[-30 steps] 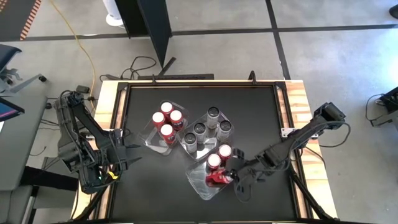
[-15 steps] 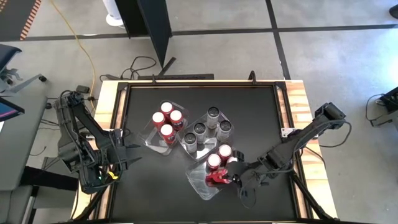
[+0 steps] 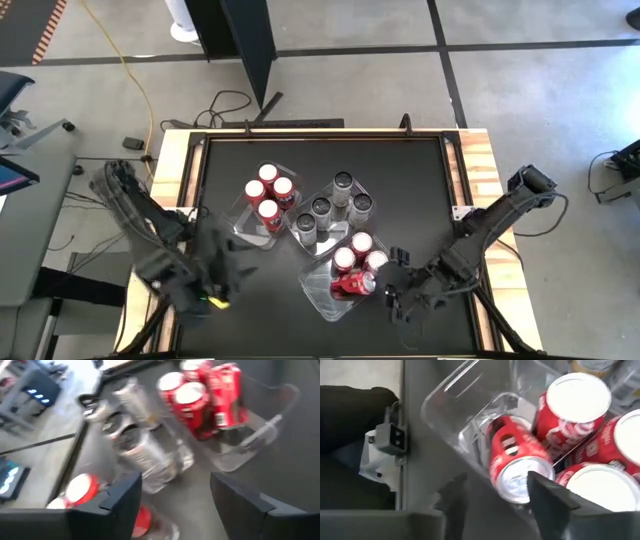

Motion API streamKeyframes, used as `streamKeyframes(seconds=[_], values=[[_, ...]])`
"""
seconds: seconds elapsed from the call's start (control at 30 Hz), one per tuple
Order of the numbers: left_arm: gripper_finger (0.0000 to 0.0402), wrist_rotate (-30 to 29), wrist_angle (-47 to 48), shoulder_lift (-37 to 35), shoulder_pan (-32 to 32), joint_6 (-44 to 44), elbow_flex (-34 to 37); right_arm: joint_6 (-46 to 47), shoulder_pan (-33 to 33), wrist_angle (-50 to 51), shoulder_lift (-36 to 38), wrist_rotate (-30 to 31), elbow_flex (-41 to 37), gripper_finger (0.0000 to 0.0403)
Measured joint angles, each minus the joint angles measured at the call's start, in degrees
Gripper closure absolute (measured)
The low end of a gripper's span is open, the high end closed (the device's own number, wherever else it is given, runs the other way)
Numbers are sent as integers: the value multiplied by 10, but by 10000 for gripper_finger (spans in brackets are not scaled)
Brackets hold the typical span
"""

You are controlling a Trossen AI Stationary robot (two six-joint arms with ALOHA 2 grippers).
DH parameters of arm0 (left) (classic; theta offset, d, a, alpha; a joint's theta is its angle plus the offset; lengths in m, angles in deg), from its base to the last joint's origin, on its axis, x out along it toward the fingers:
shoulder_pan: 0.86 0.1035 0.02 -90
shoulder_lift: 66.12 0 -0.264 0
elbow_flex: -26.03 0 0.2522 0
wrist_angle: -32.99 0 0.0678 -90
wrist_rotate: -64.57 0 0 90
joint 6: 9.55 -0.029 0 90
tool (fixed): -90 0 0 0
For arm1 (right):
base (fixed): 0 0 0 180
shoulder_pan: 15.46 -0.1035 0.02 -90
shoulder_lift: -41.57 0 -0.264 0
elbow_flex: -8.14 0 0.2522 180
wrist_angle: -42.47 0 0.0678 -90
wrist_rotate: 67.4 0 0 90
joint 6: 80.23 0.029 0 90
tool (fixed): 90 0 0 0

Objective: Sort soda cans
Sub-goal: Put the red soda can into the right transparent bin

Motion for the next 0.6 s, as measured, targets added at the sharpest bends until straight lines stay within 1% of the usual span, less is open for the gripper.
streamKeyframes(seconds=[0.07,0.13,0.23,0.27,0.43,0.6], values=[[156,37,-66,26,24,-64,0,12,-9,5,0,6,0,155],[134,76,-125,52,49,-106,0,21,-18,8,0,13,0,150],[107,92,-194,93,84,-135,0,24,-29,10,0,30,0,148],[103,108,-212,107,97,-146,0,25,-31,10,0,31,0,148],[105,244,-341,173,182,-199,1,38,-28,18,-1,31,0,148],[108,355,-396,210,251,-227,2,38,-31,10,-1,35,0,148]])
